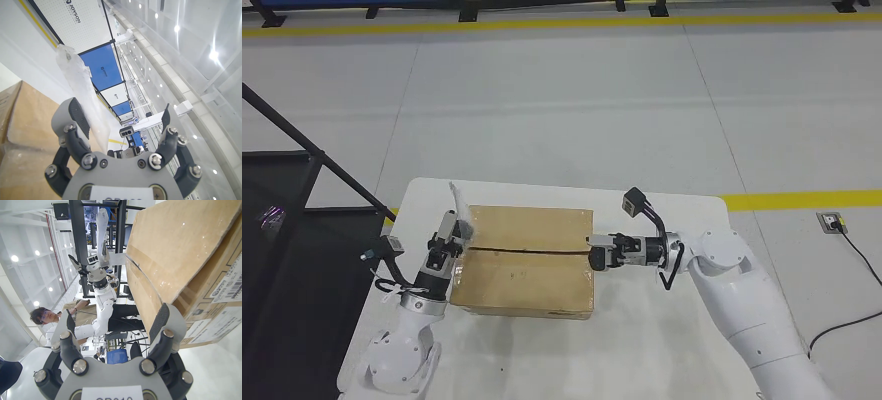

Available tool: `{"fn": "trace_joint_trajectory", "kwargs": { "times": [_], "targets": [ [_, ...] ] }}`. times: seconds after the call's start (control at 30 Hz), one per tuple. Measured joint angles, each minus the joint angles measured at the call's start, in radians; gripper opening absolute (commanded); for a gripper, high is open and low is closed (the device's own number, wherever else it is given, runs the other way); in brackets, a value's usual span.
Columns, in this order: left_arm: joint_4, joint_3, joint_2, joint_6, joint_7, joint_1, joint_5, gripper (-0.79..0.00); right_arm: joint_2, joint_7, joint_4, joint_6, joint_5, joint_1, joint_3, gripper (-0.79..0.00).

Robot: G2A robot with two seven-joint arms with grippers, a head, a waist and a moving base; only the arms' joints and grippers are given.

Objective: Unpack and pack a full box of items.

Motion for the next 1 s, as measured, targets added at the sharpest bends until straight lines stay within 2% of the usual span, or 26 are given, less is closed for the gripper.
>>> {"fn": "trace_joint_trajectory", "kwargs": {
  "times": [0.33, 1.0],
  "targets": [
    [0.001, 0.034, -0.009, 0.003, 0.009, 0.002, 0.073, 0.000, 0.011, 0.000, -0.009, -0.005, 0.011, -0.017, 0.008, 0.000],
    [0.052, 0.105, -0.032, 0.015, 0.049, -0.041, 0.150, 0.000, 0.027, 0.002, -0.017, -0.021, 0.032, -0.037, 0.012, 0.000]
  ]
}}
